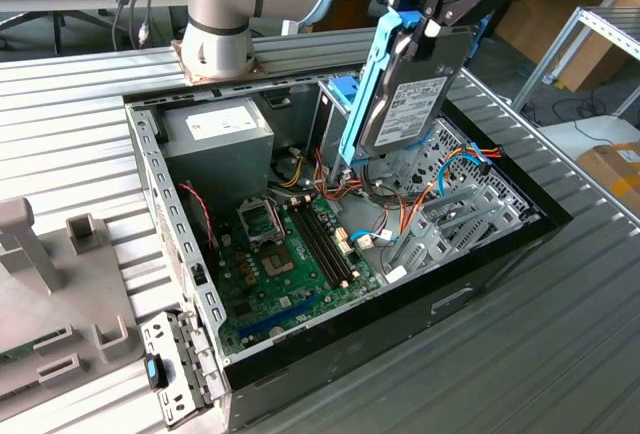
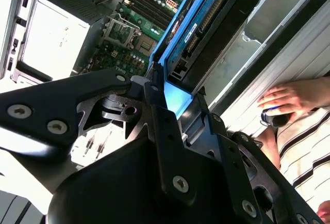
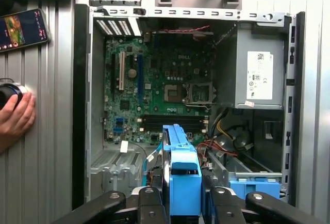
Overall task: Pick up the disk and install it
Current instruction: 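Pick up the disk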
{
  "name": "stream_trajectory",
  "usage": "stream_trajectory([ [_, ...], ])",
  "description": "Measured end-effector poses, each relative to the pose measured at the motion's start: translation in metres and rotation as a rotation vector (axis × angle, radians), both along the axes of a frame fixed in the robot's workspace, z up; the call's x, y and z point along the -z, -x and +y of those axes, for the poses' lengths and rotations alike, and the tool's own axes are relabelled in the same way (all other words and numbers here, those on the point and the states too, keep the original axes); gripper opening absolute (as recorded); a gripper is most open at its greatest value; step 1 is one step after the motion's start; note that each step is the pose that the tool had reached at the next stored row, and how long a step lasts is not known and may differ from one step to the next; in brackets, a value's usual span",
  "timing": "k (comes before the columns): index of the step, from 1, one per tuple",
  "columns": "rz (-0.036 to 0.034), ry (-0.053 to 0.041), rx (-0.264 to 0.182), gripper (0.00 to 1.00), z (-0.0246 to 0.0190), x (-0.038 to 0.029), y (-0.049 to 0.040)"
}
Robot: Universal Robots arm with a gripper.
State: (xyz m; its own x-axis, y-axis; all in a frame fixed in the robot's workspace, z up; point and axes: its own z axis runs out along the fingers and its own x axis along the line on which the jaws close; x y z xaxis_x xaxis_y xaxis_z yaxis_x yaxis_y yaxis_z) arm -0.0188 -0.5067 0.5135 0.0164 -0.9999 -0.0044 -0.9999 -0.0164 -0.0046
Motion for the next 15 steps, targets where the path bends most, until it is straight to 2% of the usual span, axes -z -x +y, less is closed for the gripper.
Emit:
stream_trajectory([
  [9,0.0,0.0001,0.0,0.37,-0.0084,0.0012,-0.0101],
  [15,0.0,0.0,0.001,0.37,-0.0119,0.0019,-0.0164],
])
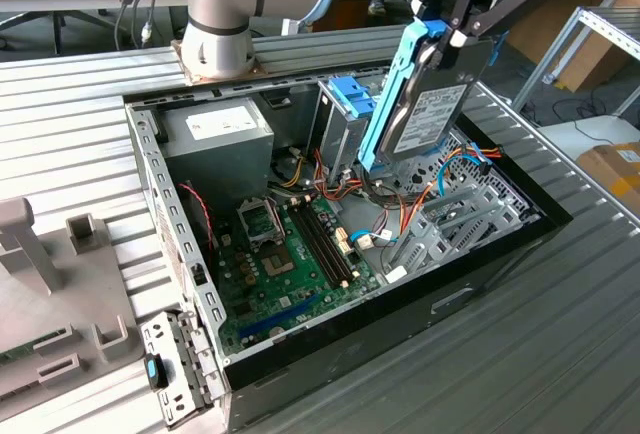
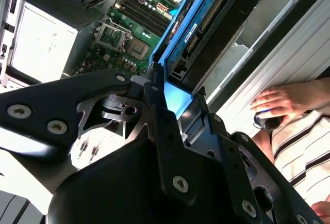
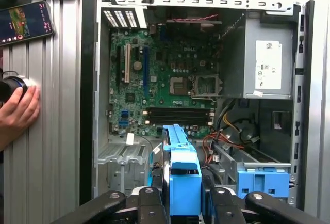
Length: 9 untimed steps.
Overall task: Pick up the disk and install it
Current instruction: 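Pick up the disk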
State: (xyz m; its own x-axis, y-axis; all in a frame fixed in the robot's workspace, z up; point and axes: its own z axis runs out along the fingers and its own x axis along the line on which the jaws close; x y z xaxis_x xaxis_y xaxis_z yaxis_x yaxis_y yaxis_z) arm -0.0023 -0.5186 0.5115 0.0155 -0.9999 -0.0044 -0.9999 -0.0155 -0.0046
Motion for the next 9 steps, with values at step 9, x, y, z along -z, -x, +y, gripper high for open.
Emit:
stream_trajectory([
  [9,0.0,0.0,0.001,0.37,-0.0278,0.001,-0.0078],
])
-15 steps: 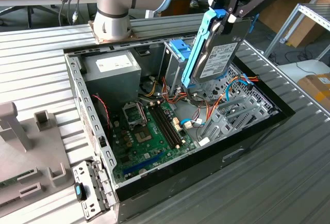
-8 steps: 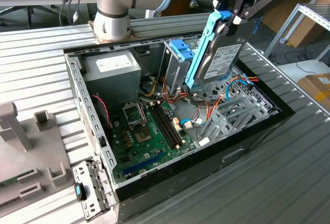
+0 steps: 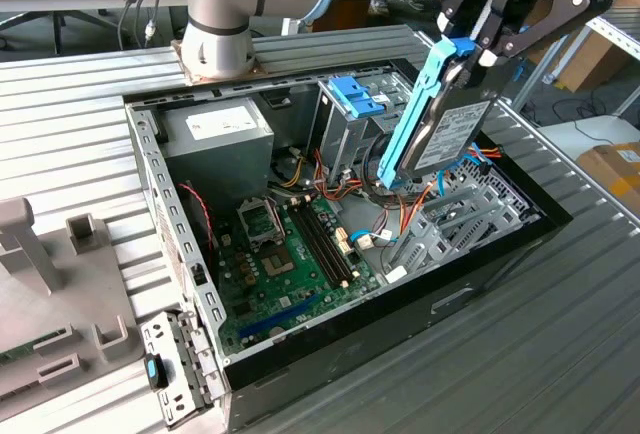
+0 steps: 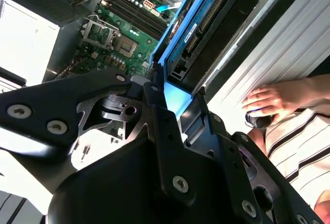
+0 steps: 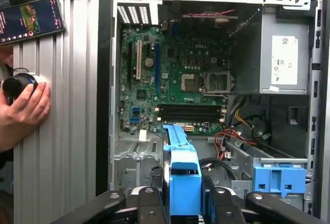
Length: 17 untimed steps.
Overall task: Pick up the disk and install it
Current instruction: 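Pick up the disk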
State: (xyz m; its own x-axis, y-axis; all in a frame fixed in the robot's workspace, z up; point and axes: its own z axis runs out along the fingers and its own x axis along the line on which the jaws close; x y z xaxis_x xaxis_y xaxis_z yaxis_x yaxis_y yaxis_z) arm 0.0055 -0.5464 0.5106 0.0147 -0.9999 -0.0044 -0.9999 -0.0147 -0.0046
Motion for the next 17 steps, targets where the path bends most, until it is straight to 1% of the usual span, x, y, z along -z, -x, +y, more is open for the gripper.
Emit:
stream_trajectory([
  [3,0.0,0.0002,0.001,0.37,-0.0065,0.0002,-0.0006],
  [4,0.0,0.0001,0.004,0.37,-0.0109,0.0005,-0.0008],
  [5,0.0,0.0002,0.005,0.37,-0.0122,0.0006,-0.0008],
  [6,0.0,0.0004,0.007,0.37,-0.0142,0.0007,-0.0009],
  [7,0.0,0.0006,0.01,0.37,-0.0172,0.001,-0.0009],
  [9,0.0,0.0007,0.014,0.37,-0.0205,0.0013,-0.001],
  [11,0.0,0.0008,0.019,0.37,-0.0274,0.0019,-0.0011],
  [12,0.0,0.0008,0.021,0.37,-0.0301,0.0022,-0.0011],
  [13,0.0,0.0009,0.021,0.37,-0.0304,0.0023,-0.0011],
  [15,0.0,0.001,0.021,0.37,-0.0304,0.0028,-0.0044],
  [16,0.0001,0.0009,0.021,0.37,-0.0305,0.0033,-0.0102],
  [17,0.0006,0.0009,0.021,0.37,-0.0306,0.0039,-0.0188],
])
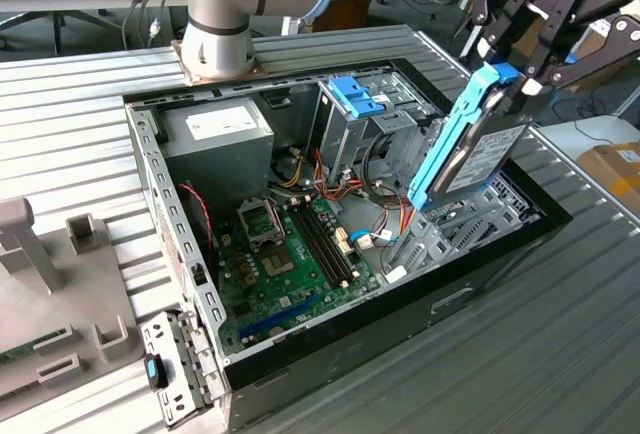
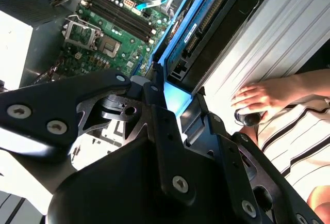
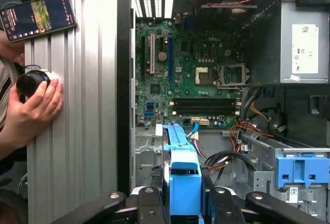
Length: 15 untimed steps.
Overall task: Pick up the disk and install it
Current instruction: 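Pick up the disk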
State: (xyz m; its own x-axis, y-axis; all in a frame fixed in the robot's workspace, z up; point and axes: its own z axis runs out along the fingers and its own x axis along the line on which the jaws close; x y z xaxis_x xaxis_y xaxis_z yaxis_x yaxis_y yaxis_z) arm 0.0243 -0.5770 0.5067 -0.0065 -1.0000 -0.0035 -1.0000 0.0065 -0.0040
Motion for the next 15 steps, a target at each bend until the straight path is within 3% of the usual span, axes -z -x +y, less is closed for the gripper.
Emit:
stream_trajectory([
  [1,0.0003,-0.0001,0.0,0.37,-0.0002,0.0005,-0.006],
  [7,0.0007,0.0001,0.0,0.37,-0.0007,0.0041,-0.0186],
  [10,0.0008,0.0001,0.0,0.37,-0.0007,0.0112,-0.0348],
  [15,0.0007,-0.0002,0.0,0.37,-0.0007,0.0131,-0.0353],
])
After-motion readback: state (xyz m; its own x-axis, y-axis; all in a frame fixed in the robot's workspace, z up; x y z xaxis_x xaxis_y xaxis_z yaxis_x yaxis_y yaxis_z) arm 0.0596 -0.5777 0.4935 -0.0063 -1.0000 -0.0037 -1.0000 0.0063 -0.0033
